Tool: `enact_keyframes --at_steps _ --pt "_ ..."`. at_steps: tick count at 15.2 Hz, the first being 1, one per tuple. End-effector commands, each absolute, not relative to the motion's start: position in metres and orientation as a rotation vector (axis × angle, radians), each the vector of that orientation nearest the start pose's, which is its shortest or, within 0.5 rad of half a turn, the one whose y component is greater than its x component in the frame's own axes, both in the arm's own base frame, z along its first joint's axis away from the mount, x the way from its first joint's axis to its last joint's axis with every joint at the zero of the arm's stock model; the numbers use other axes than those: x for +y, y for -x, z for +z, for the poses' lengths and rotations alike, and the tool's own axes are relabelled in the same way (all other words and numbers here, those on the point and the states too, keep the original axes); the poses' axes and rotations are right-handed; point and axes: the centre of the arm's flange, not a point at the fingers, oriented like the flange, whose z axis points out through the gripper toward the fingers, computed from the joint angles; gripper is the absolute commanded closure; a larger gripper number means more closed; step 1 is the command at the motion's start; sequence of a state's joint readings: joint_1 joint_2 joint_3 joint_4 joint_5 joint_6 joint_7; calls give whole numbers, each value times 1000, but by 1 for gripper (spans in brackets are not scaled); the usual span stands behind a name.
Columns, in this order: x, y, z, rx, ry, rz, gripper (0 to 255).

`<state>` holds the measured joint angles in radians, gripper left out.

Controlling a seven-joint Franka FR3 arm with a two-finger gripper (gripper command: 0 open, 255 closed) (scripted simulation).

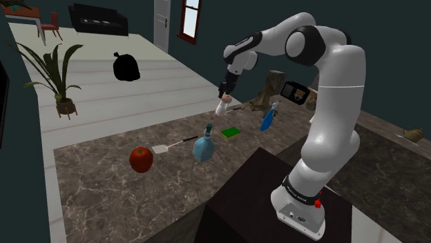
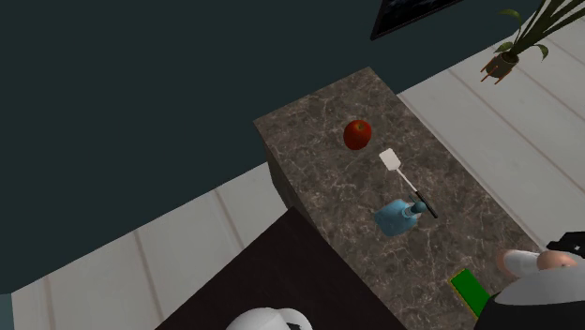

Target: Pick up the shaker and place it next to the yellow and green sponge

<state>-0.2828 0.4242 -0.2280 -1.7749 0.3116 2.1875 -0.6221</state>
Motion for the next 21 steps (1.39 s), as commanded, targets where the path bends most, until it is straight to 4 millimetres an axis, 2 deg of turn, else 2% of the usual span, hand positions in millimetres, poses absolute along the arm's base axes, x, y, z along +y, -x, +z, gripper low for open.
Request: enact_keyframes --at_steps 1,14,21 --pt "-298 -579 315 74 3005 -137 255" --pt "-298 -579 243 74 3005 -137 255" --pt "-298 -579 243 74 3005 -137 255"
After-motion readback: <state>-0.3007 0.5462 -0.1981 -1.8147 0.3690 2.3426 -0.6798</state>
